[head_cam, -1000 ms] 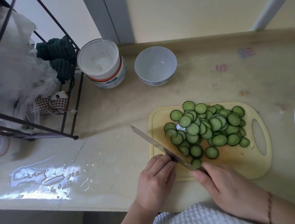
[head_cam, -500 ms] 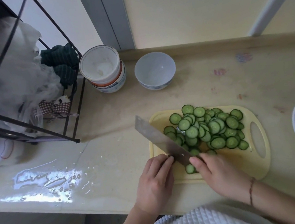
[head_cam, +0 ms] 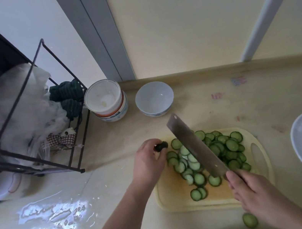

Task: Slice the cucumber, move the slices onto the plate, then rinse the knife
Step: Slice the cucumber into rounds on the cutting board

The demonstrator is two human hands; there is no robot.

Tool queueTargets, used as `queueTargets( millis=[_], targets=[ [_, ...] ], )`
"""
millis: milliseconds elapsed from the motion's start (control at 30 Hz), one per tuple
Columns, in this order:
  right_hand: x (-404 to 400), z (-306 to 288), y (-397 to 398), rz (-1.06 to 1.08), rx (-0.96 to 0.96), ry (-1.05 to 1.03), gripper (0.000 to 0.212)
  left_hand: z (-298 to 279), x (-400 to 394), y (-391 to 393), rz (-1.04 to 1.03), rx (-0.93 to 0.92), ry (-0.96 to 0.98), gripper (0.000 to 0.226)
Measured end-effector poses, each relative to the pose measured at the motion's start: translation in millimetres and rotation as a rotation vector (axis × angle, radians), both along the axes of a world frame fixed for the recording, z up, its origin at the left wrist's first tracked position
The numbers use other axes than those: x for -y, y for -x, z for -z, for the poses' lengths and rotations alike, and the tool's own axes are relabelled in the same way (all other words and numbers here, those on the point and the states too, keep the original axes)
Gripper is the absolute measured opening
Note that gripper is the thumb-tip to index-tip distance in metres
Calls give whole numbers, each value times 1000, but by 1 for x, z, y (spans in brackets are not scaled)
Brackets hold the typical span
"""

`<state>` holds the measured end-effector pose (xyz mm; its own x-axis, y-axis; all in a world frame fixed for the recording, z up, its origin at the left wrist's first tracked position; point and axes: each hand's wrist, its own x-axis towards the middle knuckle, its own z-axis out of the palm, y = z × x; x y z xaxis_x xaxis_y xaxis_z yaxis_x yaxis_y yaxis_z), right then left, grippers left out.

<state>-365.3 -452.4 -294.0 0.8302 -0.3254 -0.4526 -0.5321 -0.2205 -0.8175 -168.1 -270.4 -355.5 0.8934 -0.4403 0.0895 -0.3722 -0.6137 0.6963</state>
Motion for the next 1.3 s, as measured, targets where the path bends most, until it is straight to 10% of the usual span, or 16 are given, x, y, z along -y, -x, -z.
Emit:
queueTargets(
  millis=[300, 467, 567, 700, 967, 1300],
  targets=[
    [14, -12, 27, -7, -52, 113, 34, 8, 3, -2, 3, -126, -25, 56],
    [17, -10, 31, -239, -21, 564, 82, -22, -23, 42, -324, 282, 308, 48],
    [15, -4, 25, -357, 89, 755, 80, -55, -21, 85, -9, 532, 386, 28],
    [11, 0, 16, -521, 21, 769, 72, -47, 2, 115, 498, 472, 83, 8],
    [15, -3, 15, -616, 5, 814, 55, -33, 25, 112, 437, 16, 71, 17],
    [4, 0, 14, -692, 28, 819, 76, -14, 36, 78, 452, 49, -91, 21]
  ],
)
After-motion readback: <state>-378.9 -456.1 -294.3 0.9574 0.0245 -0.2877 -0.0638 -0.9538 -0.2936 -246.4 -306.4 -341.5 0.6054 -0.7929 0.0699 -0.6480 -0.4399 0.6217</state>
